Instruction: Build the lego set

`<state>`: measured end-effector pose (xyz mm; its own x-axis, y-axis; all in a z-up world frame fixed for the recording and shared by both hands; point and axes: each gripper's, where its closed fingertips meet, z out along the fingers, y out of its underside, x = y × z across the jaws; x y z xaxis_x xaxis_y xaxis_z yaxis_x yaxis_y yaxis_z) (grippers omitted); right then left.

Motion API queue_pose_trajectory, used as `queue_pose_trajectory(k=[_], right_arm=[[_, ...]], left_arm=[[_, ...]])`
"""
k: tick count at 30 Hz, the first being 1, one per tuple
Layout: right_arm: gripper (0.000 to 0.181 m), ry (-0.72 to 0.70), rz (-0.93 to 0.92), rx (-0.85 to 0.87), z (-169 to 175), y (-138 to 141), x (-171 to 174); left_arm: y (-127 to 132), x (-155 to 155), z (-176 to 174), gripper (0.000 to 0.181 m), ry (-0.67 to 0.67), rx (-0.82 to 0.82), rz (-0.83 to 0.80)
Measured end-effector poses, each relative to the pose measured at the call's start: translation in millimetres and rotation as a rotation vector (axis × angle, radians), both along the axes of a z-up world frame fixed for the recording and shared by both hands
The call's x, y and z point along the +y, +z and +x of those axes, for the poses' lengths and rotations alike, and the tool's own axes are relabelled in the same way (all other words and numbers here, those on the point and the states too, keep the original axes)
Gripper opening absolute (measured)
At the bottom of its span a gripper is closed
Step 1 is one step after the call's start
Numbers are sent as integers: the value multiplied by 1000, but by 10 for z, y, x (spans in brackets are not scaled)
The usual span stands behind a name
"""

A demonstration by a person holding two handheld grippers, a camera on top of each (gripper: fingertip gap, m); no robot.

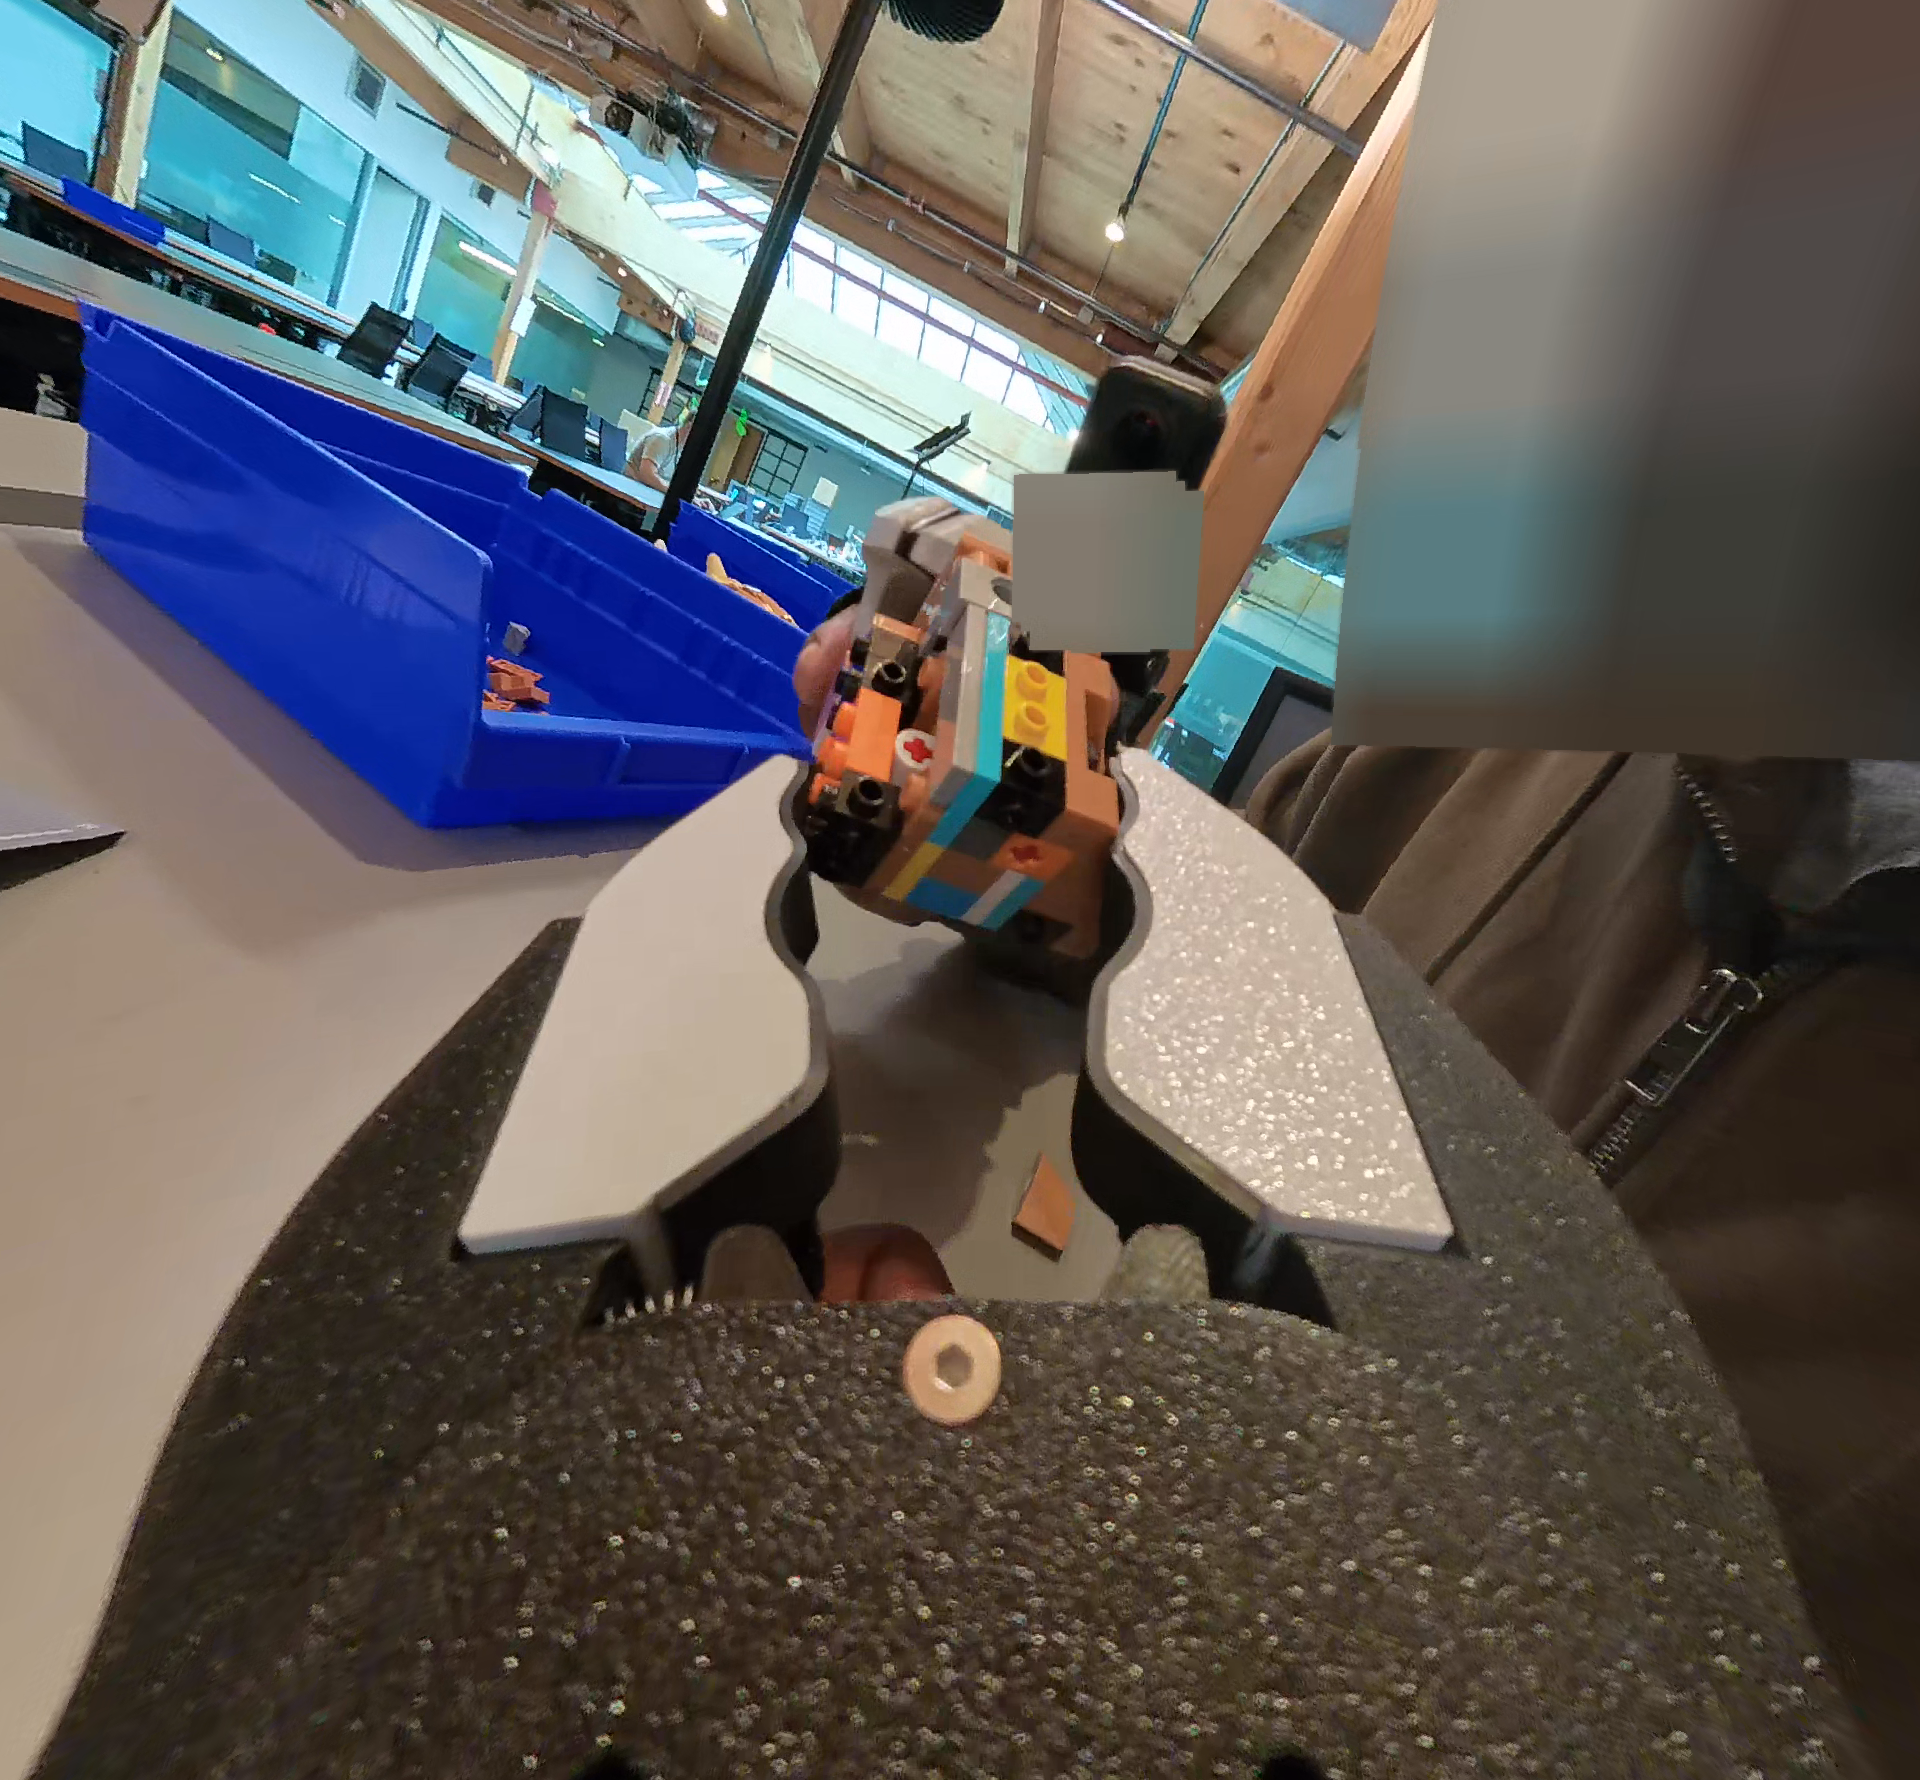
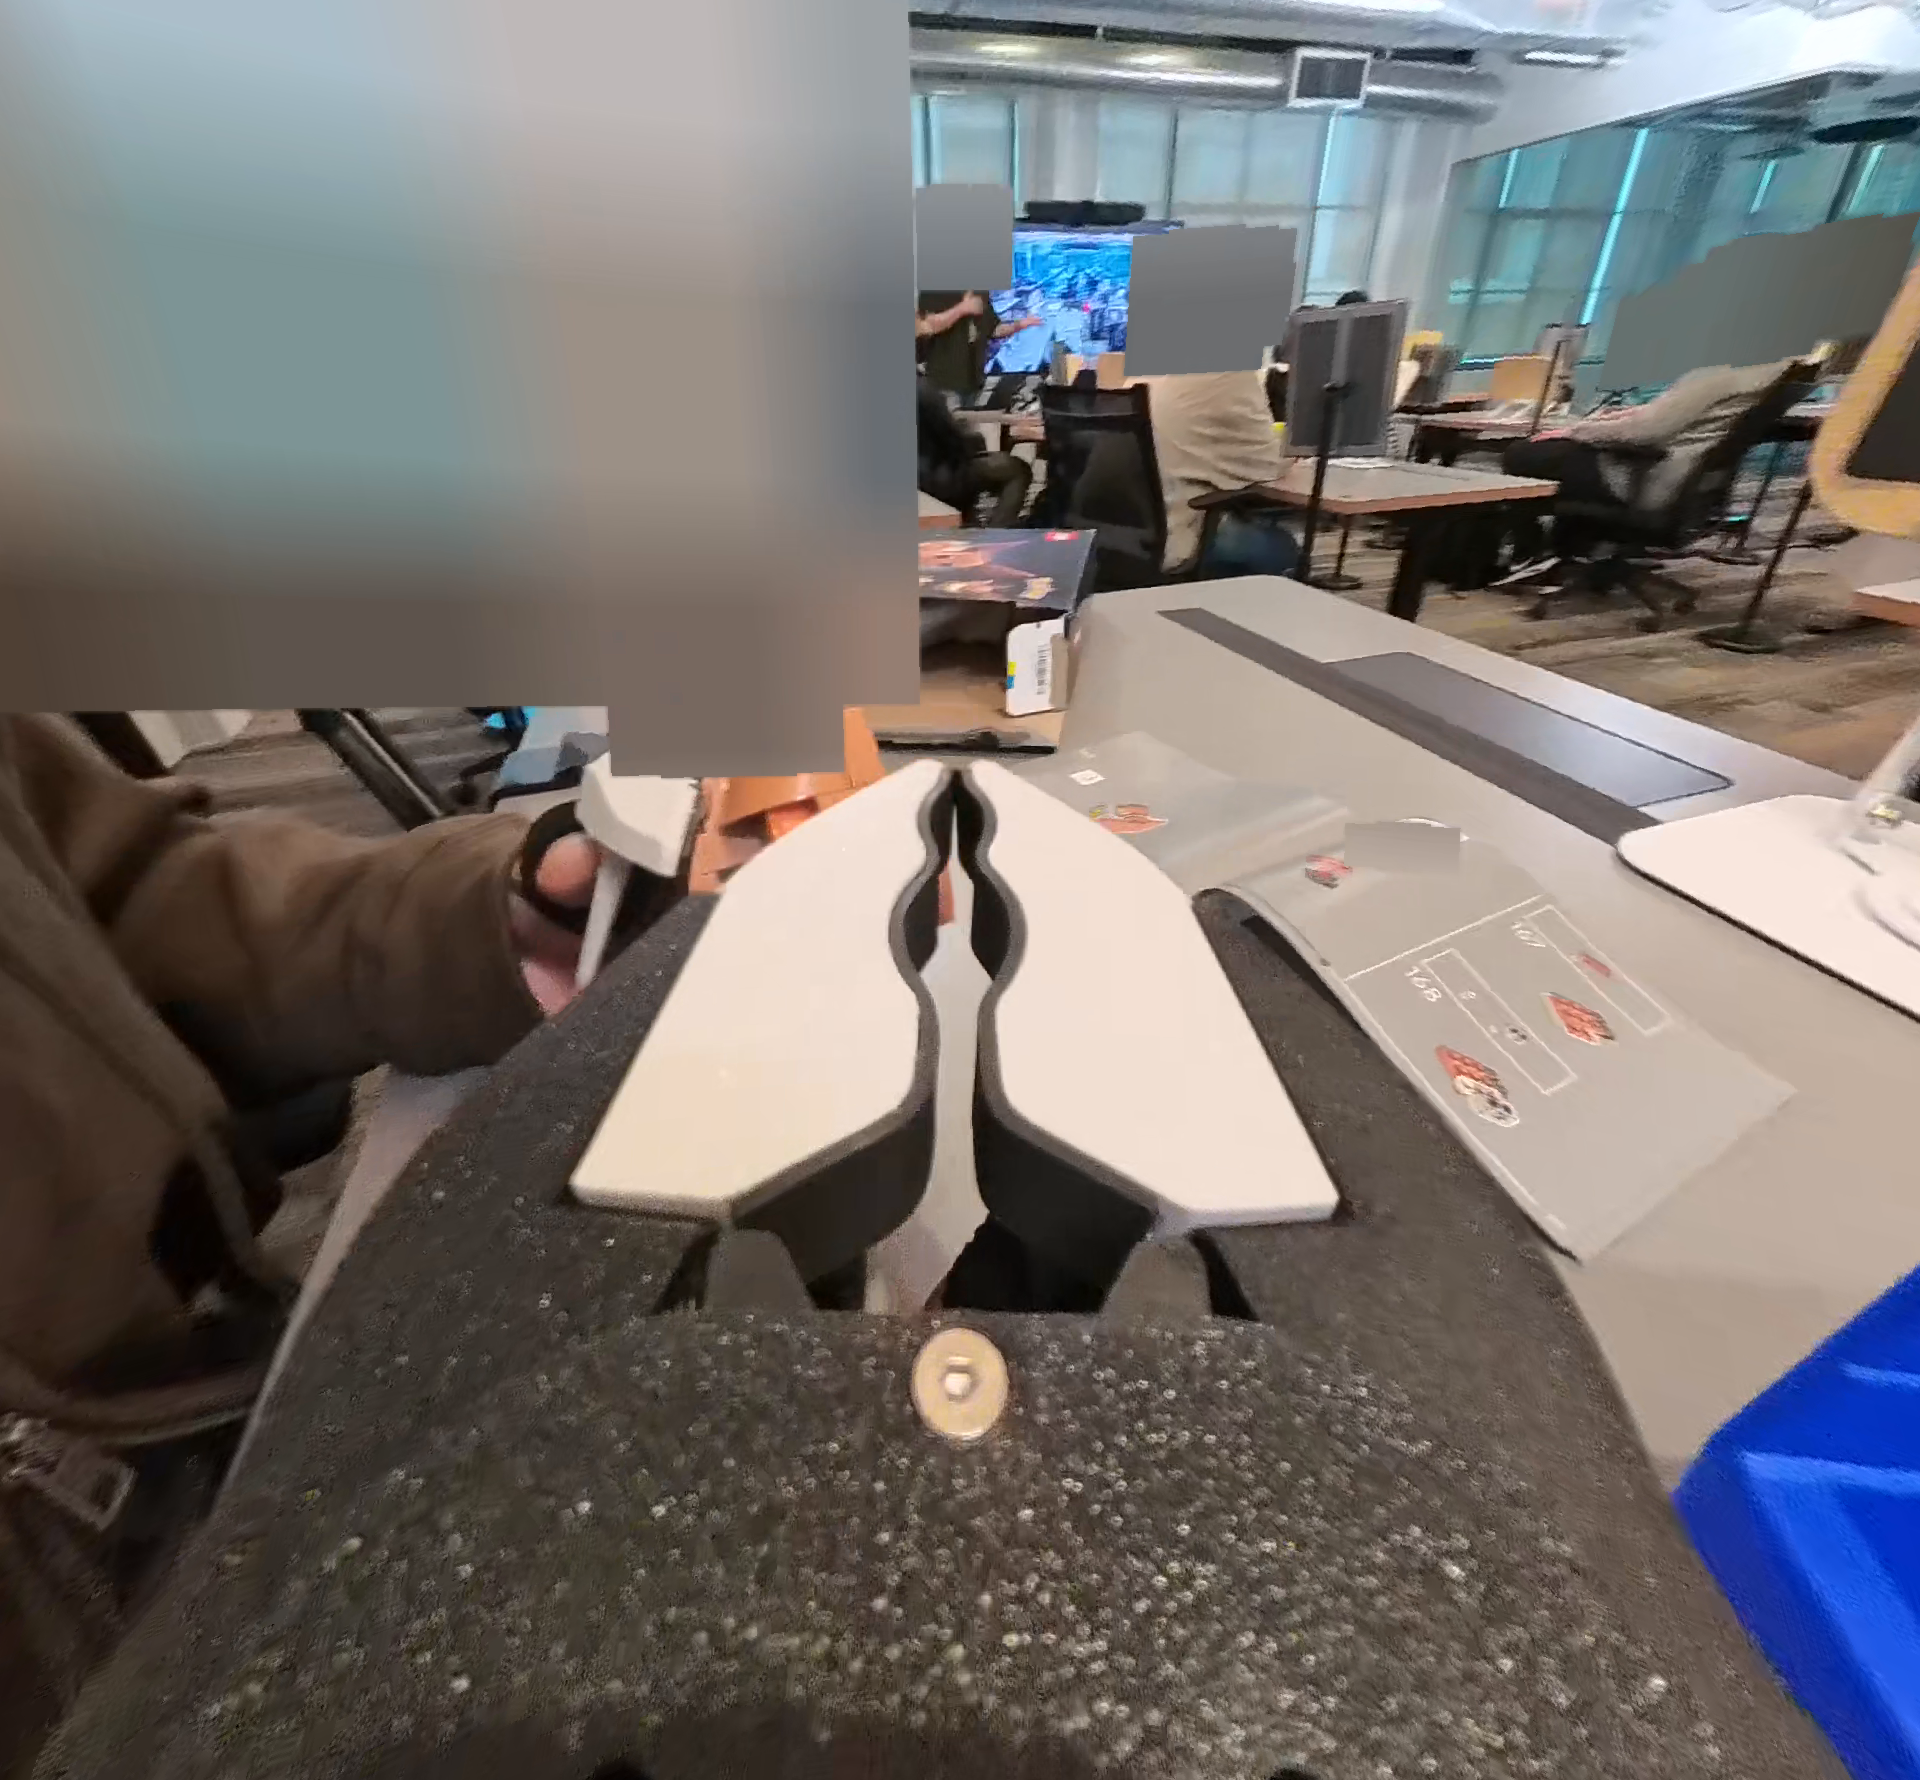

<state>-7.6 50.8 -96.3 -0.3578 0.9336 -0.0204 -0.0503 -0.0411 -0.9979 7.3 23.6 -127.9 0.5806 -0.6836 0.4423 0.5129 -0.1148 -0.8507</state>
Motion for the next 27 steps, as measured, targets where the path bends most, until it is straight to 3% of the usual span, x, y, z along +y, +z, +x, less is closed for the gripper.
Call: queue_pose_trajectory(k=[5, 8, 18, 27], right_arm=[[0, -258, 330, 50, -56, -47, 123], [0, -328, 463, 47, -77, -113, 76], [0, -387, 472, 15, -124, -216, 25], [0, -339, 451, -16, -124, -295, 8]], left_arm=[[-22, 54, 2, 52, 84, 56, -3], [-63, 82, -6, 53, 151, 127, -10], [-151, 129, -78, 53, 233, 199, -56], [-219, 121, -64, 52, 226, 255, -87]])
